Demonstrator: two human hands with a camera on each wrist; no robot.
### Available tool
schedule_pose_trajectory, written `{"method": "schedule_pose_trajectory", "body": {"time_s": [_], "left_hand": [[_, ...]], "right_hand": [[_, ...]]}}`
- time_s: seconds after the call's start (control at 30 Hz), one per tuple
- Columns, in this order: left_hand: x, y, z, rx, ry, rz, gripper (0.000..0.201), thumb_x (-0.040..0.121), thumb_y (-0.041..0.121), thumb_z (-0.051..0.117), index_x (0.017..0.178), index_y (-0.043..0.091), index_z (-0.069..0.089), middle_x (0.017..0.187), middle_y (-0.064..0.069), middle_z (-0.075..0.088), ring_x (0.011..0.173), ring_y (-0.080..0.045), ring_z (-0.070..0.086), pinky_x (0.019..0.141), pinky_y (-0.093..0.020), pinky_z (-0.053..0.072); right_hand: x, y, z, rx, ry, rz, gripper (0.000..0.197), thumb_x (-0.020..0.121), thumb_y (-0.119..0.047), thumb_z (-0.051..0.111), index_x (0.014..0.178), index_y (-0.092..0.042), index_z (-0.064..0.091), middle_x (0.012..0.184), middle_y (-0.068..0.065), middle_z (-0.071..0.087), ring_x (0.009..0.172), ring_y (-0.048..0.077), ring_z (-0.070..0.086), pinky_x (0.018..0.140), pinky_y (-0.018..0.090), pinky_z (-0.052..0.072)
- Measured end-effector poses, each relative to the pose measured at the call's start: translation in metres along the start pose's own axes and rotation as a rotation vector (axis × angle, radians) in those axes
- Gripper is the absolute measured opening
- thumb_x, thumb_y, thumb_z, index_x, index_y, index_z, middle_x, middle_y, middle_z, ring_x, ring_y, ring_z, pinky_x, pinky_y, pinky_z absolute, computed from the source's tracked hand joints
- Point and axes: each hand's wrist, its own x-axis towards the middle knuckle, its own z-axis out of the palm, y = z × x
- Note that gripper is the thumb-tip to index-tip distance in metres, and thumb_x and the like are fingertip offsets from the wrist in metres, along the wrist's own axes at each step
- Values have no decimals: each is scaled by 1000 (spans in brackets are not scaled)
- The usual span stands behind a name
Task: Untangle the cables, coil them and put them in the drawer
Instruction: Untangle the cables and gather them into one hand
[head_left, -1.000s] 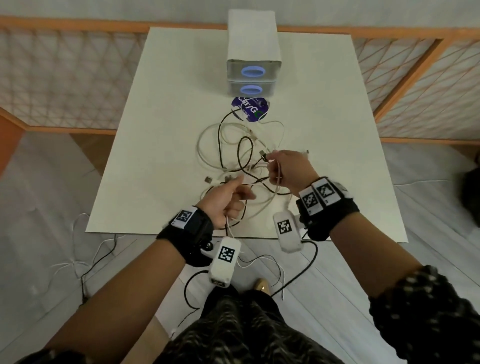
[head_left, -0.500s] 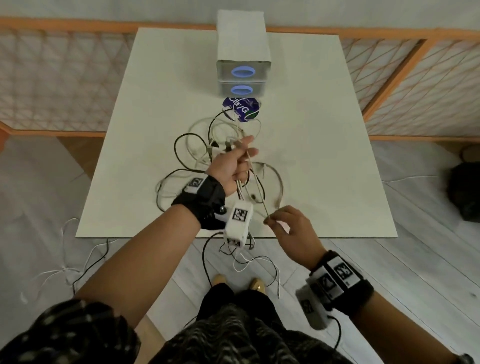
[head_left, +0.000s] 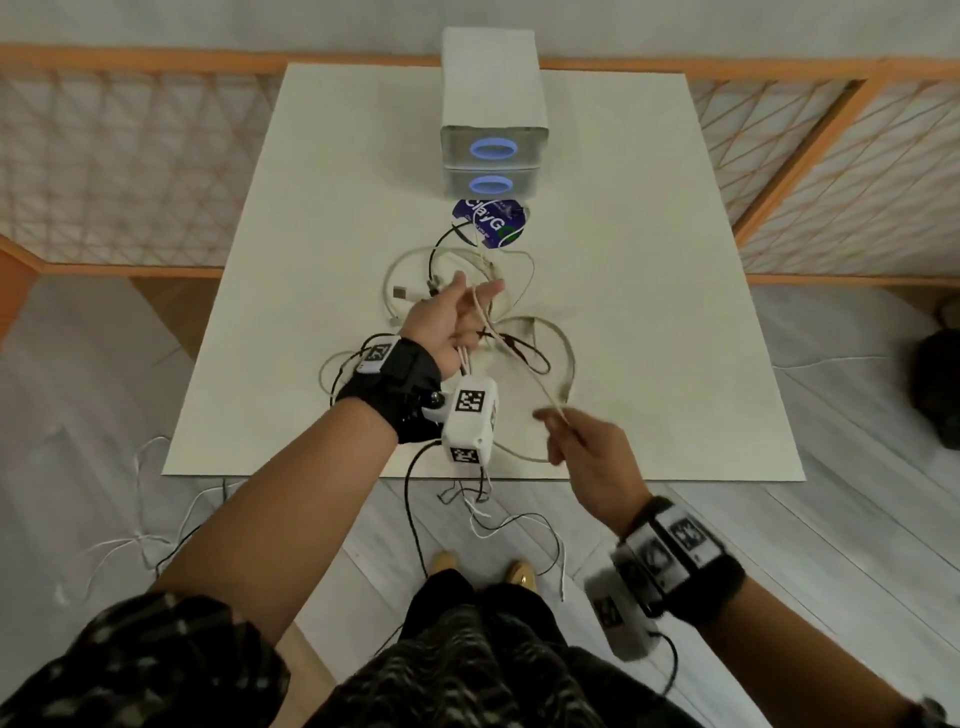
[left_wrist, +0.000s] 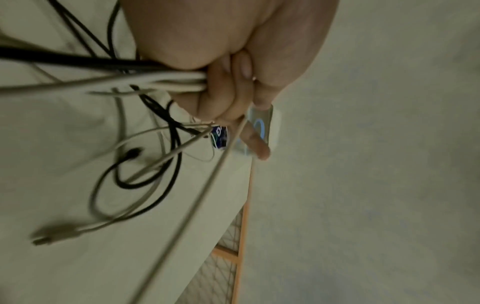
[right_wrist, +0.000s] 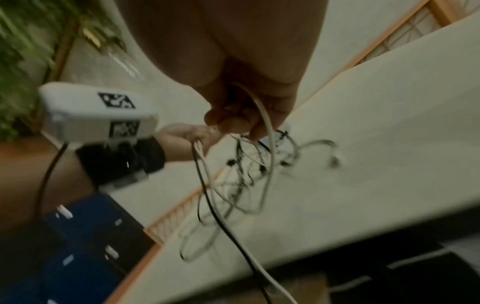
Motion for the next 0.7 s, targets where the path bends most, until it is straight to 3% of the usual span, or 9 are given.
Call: {"method": "schedule_pose_trajectory", "body": {"time_s": [0.1, 0.17, 0.23, 0.3, 0.4, 0.43, 0.57, 0.63, 0.7], "left_hand": [[-6, -7, -5, 110, 9, 3, 24, 99, 25, 42, 90, 12, 60, 62, 10, 67, 28, -3, 20, 28, -13, 17], [-15, -23, -6, 209, -42, -19, 24, 99, 23, 43, 89, 14, 62, 68, 9, 69, 32, -2, 21, 30, -12, 17], [-22, -40, -7, 290, -115, -53, 23, 99, 23, 43, 89, 16, 62, 80, 7, 71, 37, -1, 24, 32, -13, 17], [-26, -53, -8, 404, -127, -60, 18, 96, 25, 49, 91, 18, 65, 80, 7, 64, 45, -3, 29, 35, -14, 18], [-25, -58, -7, 479, -98, -58, 16, 94, 25, 54, 95, 22, 69, 65, 8, 47, 47, -4, 32, 37, -14, 19], [-24, -58, -6, 493, -95, -58, 17, 93, 27, 54, 100, 23, 70, 66, 8, 47, 46, -4, 31, 37, -15, 19], [-10, -55, -3, 383, -67, -159, 31, 95, 34, 51, 116, 16, 64, 88, 6, 69, 39, -4, 35, 33, -14, 21], [-1, -49, -2, 174, -132, -205, 31, 99, 32, 41, 107, 12, 63, 91, 7, 75, 31, -2, 29, 32, -13, 17], [7, -38, -1, 75, -152, -188, 32, 101, 29, 34, 95, 12, 61, 81, 9, 75, 27, -3, 24, 28, -12, 15]], "right_hand": [[-15, 21, -4, -63, -135, 61, 18, 94, -17, 50, 103, -23, 65, 68, -9, 62, 63, 0, 57, 68, 16, 44], [-6, 14, -8, 23, -178, 81, 26, 90, -20, 58, 116, -20, 59, 86, -3, 69, 82, 1, 64, 79, 14, 45], [10, -4, -10, 198, -140, 117, 32, 88, -25, 59, 119, -18, 56, 96, 4, 70, 89, 7, 65, 79, 12, 47], [30, -19, -9, 221, -116, 143, 26, 91, -28, 56, 113, -13, 59, 91, 4, 70, 81, 6, 65, 72, 11, 48], [46, -26, 1, 145, -225, 159, 18, 94, -23, 49, 100, -9, 60, 76, 2, 66, 67, 12, 62, 73, 26, 51], [47, -24, 5, 115, -210, 145, 16, 95, -19, 46, 95, -10, 59, 70, 0, 64, 62, 11, 59, 70, 26, 49], [30, -18, 19, -72, -27, -44, 19, 95, -10, 39, 87, -14, 56, 61, -7, 57, 54, 3, 50, 58, 19, 40], [11, -12, 26, -118, -147, -89, 17, 92, -5, 40, 89, -9, 56, 67, -1, 61, 57, 5, 53, 58, 19, 41], [-11, 1, 29, -152, -269, -61, 18, 91, -2, 40, 90, -9, 57, 70, -2, 61, 58, 0, 52, 58, 11, 39]]}}
